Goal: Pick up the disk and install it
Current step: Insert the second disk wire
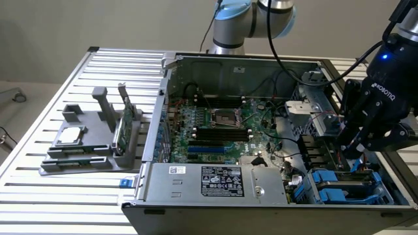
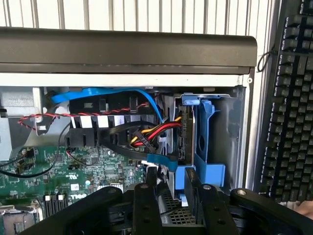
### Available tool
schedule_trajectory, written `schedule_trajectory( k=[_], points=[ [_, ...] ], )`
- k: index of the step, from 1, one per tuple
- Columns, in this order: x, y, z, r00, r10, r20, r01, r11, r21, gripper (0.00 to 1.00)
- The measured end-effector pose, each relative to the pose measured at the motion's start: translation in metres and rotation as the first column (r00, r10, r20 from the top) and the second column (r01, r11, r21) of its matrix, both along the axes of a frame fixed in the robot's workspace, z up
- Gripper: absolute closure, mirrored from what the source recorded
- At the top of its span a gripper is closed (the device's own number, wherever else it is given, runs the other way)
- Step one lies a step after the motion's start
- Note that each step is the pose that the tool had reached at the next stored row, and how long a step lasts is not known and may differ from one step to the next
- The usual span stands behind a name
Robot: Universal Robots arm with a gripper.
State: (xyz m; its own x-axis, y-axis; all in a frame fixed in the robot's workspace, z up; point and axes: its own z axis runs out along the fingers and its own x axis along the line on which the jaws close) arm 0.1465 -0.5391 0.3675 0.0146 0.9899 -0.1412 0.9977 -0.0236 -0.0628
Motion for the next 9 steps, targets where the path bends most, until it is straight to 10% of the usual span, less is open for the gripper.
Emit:
schedule_trajectory(
  k=[9],
  points=[
    [0.0021, 0.0003, -0.0029, 1.0, 0.0, 0.0, 0.0, 1.0, -0.0043, 0.72]
  ],
)
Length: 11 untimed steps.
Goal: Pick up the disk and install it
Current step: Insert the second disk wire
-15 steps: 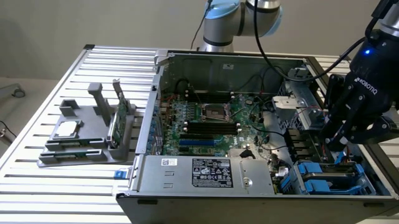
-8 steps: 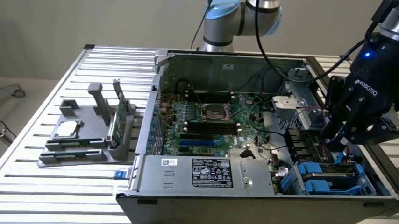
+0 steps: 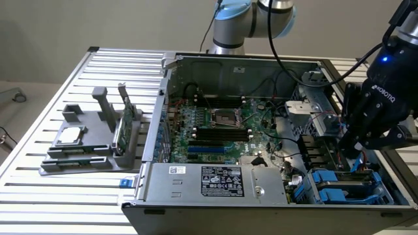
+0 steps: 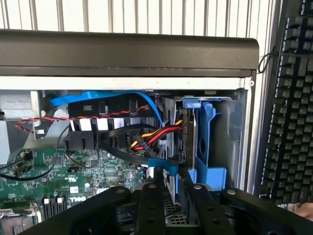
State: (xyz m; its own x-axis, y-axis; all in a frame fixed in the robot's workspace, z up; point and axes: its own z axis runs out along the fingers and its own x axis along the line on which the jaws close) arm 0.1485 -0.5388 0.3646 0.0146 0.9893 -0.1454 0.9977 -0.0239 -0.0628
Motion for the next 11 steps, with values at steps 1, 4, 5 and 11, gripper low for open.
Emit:
schedule_trajectory(
  k=[1, 4, 5, 11],
  points=[
    [0.0, 0.0, -0.0002, 1.0, 0.0, 0.0, 0.0, 1.0, -0.001, 0.79],
    [0.0001, 0.0, -0.0008, 1.0, 0.0, 0.0, 0.0, 1.0, -0.0034, 0.84],
    [0.0001, 0.0, -0.0012, 1.0, 0.0, 0.0, 0.0, 1.0, -0.0038, 0.84],
    [0.0002, -0.0025, -0.0056, 1.0, 0.0, 0.0, 0.0, 1.0, -0.0039, 0.84]
  ],
)
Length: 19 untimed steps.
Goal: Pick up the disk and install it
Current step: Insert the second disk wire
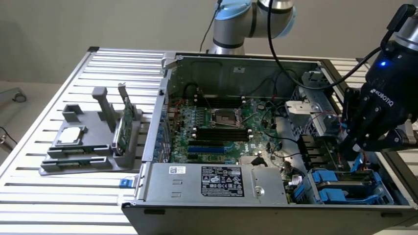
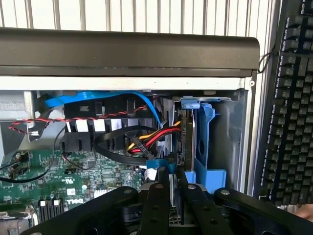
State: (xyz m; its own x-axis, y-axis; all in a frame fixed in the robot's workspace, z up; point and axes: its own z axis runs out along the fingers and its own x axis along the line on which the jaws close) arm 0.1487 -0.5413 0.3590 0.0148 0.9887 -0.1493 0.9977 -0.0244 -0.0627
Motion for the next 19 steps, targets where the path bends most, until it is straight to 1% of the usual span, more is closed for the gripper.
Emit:
schedule_trajectory(
  k=[3, 8, 12, 15, 19],
  points=[
    [0.0, -0.0033, -0.003, 1.0, 0.0, -0.0012, 0.0, 1.0, 0.0, 0.84],
    [0.001, -0.0092, -0.0064, 1.0, 0.0, -0.0089, 0.0, 1.0, 0.0, 0.84],
    [0.001, -0.0129, -0.0096, 0.9999, 0.0, -0.012, 0.0, 1.0, 0.0001, 0.84],
    [0.001, -0.0148, -0.0135, 0.9999, 0.0, -0.0133, 0.0, 1.0, 0.0, 0.84],
    [0.002, -0.0153, -0.0172, 0.9999, 0.0, -0.0149, 0.0, 1.0, 0.0001, 0.84]
  ],
)
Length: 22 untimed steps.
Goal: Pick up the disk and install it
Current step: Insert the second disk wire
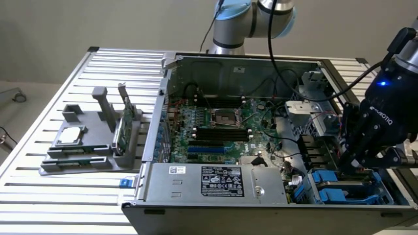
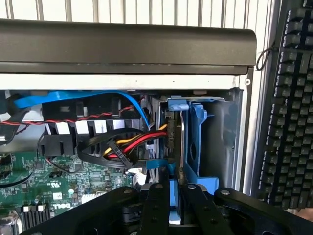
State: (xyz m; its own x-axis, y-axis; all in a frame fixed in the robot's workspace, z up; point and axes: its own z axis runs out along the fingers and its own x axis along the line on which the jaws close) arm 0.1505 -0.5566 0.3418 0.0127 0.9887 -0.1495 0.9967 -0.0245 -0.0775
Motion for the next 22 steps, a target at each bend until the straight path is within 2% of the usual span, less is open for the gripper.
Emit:
schedule_trajectory(
  k=[10, 22],
  points=[
    [0.0014, 0.0002, -0.0033, 1.0, 0.0, -0.0054, 0.0, 1.0, 0.0, 0.84],
    [0.0047, 0.003, -0.0038, 0.9999, 0.0, -0.0107, 0.0, 1.0, 0.0, 0.84]
  ],
)
